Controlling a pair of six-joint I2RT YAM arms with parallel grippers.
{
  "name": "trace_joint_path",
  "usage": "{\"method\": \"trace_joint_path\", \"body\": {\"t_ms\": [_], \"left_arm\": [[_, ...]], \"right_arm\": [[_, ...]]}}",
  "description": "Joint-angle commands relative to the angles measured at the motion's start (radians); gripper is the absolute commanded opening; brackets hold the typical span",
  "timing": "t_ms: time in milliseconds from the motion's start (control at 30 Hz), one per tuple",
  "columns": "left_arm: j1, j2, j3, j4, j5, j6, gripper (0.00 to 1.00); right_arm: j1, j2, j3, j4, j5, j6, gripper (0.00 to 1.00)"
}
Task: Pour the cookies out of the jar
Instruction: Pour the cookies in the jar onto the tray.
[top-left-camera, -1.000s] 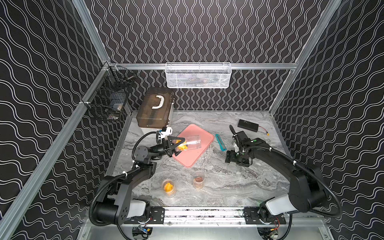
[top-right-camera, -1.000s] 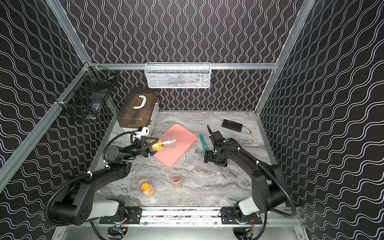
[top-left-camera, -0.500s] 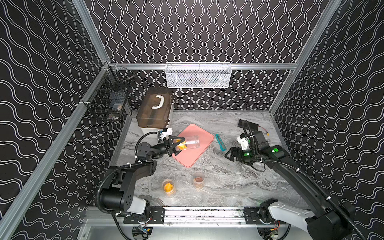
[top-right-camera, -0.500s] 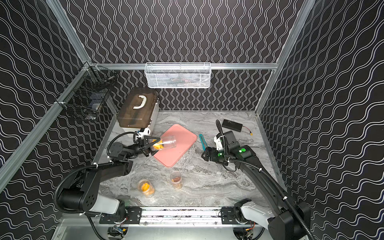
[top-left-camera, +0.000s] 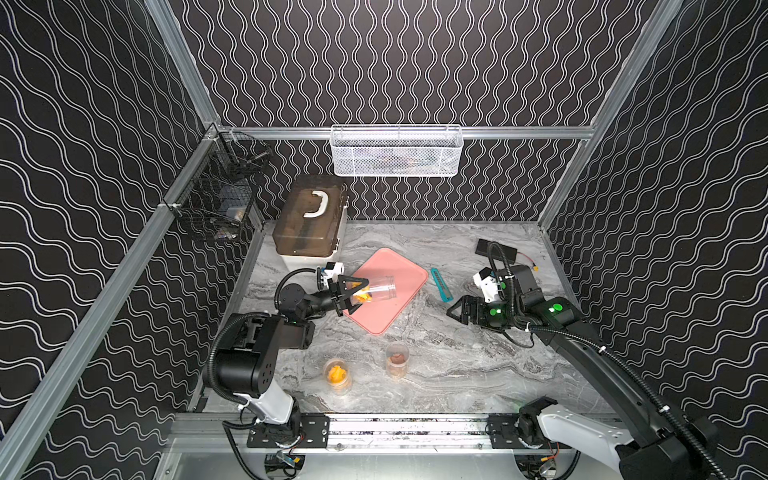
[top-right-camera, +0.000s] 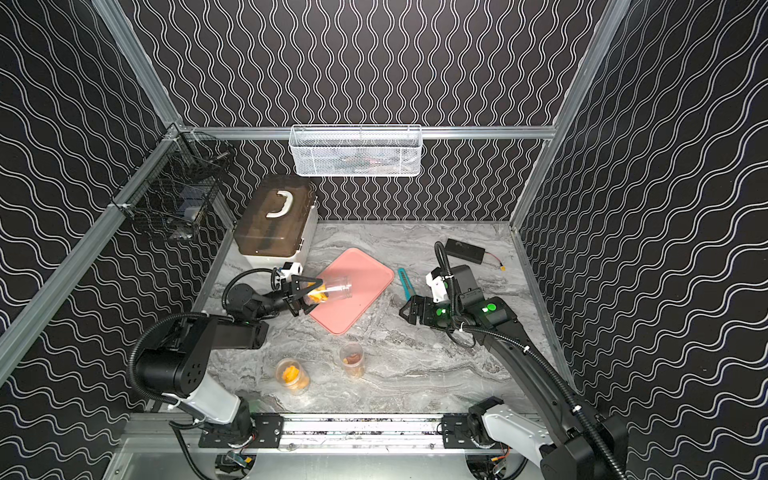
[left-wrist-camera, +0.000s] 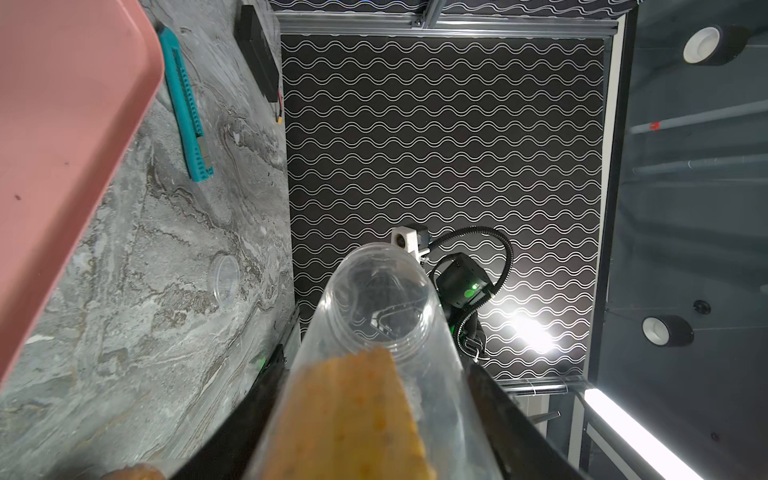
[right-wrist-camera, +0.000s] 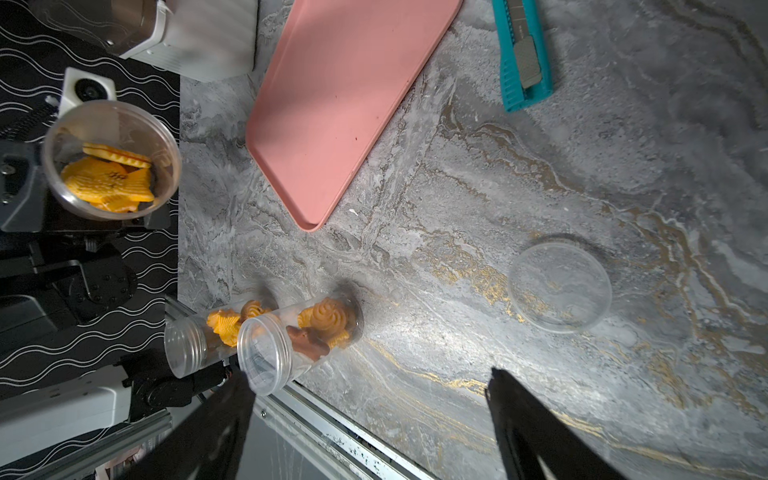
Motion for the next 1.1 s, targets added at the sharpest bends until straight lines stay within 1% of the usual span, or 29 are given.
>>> {"method": "trace_joint_path", "body": {"t_ms": [0,133,433,533,700,833,900,1067], "left_arm": [[0.002,0.026,-0.004,0.064,0.006,0.034,0.29],[0.004,0.061,-0.006,0.049,-0.002,0.061,0.29],[0.013,0.113,0.023,-0.066,-0.025,0.166,0.29],[0.022,0.139,0.032,-0.078,-0.027,0.181,0.29],[0.048,0.182,0.029,-0.066,-0.026,0.188,0.29],[0.098,0.204,0.026,-0.091,-0.031,0.206,0.29],[0.108,0.206,0.025,-0.119,-0.038,0.221,0.29],[0.122,0.192,0.038,-0.253,-0.043,0.305,0.29]], "right_arm": [[0.001,-0.008,-0.009,0.02,-0.018,-0.008,0.91],[0.001,-0.017,-0.018,0.021,-0.021,-0.003,0.91],[0.0,-0.026,-0.035,0.02,-0.035,0.011,0.91],[0.001,-0.035,-0.039,0.019,-0.039,0.019,0.91],[0.001,-0.048,-0.053,0.024,-0.043,0.032,0.91],[0.002,-0.052,-0.061,0.027,-0.055,0.052,0.91],[0.003,-0.058,-0.061,0.028,-0.056,0.057,0.91],[0.002,-0.062,-0.068,0.038,-0.059,0.074,0.91]]}}
